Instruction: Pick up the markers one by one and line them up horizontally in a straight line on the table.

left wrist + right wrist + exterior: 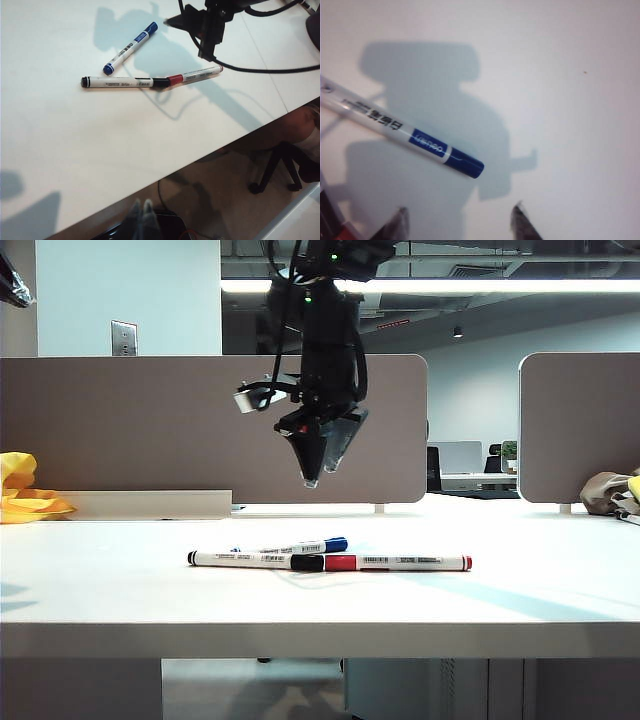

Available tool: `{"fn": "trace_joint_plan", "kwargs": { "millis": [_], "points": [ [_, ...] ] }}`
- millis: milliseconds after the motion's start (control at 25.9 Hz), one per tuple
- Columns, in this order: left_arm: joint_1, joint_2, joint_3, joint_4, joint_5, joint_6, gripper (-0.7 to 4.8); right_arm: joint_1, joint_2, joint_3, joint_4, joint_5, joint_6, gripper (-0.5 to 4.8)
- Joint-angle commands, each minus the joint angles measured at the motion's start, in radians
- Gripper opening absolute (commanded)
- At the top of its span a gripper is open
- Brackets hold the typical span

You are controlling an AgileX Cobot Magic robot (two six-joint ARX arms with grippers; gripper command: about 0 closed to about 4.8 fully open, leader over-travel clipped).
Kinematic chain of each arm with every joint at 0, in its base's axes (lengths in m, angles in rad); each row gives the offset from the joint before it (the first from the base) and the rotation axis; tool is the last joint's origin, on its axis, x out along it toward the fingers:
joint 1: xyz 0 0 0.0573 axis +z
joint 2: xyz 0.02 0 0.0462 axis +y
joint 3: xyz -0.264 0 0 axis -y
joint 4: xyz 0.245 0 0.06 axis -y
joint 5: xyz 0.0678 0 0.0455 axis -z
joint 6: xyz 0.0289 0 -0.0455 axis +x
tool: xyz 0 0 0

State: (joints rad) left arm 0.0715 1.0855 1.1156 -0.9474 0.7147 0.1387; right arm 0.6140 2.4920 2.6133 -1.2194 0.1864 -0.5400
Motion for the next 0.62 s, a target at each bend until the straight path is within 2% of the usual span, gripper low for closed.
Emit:
{"fn": "trace_joint_plan", "kwargs": {
  "millis": [39, 116, 154, 232, 309, 386, 463, 618],
  "points": [
    [0.0, -0.004, 0.004, 0.003, 0.0, 0.003, -0.05, -0.012, -0.003, 0.002, 0.02, -0.042, 0.024, 2.6],
    [0.0, -0.004, 0.004, 0.003, 0.0, 0.003, -0.05, -0.016, -0.001, 0.002, 0.044, -0.055, 0.09, 2.6],
    [0.0, -0.004, 0.004, 0.003, 0.0, 0.003, -0.05, -0.016, -0.002, 0.003, 0.075, -0.064, 0.165, 2.6],
    [0.0, -0.004, 0.004, 0.003, 0.0, 0.003, -0.05, -0.015, -0.002, 0.003, 0.092, -0.152, 0.278, 2.59],
    [0.0, -0.004, 0.004, 0.005, -0.002, 0.003, -0.05, -0.016, 0.003, 0.003, 0.094, -0.233, 0.391, 2.37],
    [0.0, -0.004, 0.004, 0.005, -0.027, 0.003, -0.05, -0.015, 0.007, 0.003, 0.102, -0.275, 0.48, 2.36],
    [0.0, -0.004, 0.004, 0.005, -0.04, 0.003, -0.05, -0.016, 0.009, 0.003, 0.116, -0.34, 0.599, 2.1],
    [0.0, -0.004, 0.004, 0.005, -0.043, 0.004, -0.05, -0.016, 0.009, 0.003, 0.101, -0.392, 0.645, 2.06]
  ]
}}
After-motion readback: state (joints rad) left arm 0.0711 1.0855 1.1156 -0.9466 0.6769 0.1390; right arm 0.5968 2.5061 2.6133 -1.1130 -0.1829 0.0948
